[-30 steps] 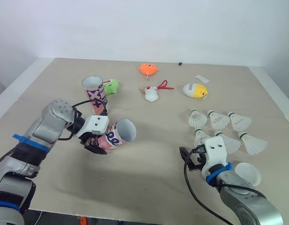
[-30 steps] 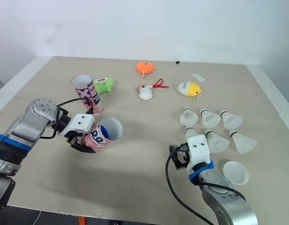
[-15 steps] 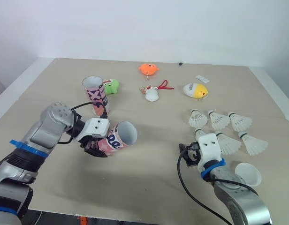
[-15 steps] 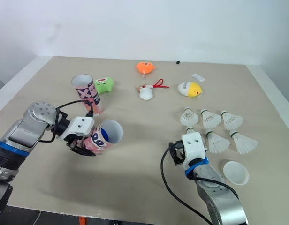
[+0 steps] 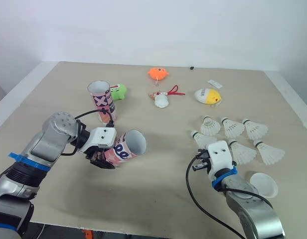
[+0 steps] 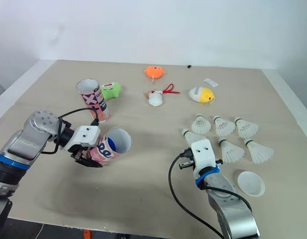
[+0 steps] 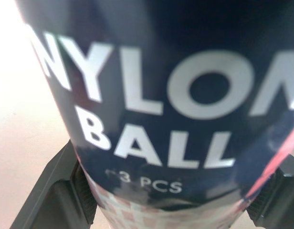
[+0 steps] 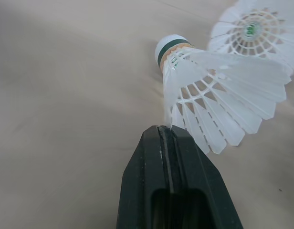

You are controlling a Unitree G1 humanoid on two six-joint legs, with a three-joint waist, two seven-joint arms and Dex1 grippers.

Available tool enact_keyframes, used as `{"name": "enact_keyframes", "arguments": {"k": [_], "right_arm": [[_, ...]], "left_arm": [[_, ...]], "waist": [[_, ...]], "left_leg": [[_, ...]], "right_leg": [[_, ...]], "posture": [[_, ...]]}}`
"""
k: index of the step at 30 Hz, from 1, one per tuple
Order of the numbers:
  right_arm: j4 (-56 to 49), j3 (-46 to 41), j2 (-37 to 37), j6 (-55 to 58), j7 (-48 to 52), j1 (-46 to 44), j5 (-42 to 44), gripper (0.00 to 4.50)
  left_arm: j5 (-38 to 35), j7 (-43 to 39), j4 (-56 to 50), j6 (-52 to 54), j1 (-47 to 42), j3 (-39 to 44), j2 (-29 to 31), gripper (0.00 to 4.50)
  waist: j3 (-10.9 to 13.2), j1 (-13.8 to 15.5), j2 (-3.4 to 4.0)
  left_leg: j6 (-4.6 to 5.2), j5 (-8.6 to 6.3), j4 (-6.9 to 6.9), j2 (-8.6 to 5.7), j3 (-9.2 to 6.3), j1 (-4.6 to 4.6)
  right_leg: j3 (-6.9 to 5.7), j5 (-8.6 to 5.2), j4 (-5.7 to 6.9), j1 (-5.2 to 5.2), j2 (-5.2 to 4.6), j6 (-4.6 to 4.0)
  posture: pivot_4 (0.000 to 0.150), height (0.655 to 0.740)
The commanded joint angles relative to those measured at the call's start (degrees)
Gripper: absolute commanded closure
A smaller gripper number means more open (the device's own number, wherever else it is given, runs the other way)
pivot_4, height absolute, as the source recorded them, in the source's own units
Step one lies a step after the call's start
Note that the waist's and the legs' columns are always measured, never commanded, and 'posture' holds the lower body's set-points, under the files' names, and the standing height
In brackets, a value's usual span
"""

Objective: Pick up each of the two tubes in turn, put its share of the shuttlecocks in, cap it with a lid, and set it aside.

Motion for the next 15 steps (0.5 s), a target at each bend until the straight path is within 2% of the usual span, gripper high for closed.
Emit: {"name": "enact_keyframes", "arguments": {"k": [1, 9, 15], "right_arm": [[-3.12, -0.2, 0.2, -1.97, 2.51, 0.31, 0.71, 4.45], [-8.05, -3.29, -2.57, -4.96, 14.82, 2.5, 9.64, 4.45], [-5.95, -10.55, -10.24, -9.52, 25.15, -8.18, 14.89, 4.45]], "left_arm": [[-0.63, -0.44, -0.57, 0.48, 1.81, -2.99, -0.89, 1.07], [-0.75, -0.45, -0.15, 0.48, 1.66, -3.01, -1.0, 1.07], [-0.78, -0.73, 0.19, 0.54, 1.28, -3.18, -1.08, 1.07]], "waist": [[0.0, 0.02, 0.0], [-0.01, 0.07, 0.01], [0.01, 0.08, 0.0]], "left_leg": [[0.0, 0.0, 0.0, 0.0, 0.0, 0.0], [0.0, 0.0, 0.04, 0.01, -0.02, 0.01], [0.0, 0.01, 0.23, 0.0, 0.02, 0.05]], "right_leg": [[0.0, 0.0, 0.0, 0.01, 0.0, 0.0], [-0.02, 0.05, 0.0, 0.04, 0.0, 0.09], [0.11, 0.1, -0.01, 0.08, 0.0, -0.01]], "posture": [[0.15, 0.74], [0.15, 0.74], [0.15, 0.74]]}}
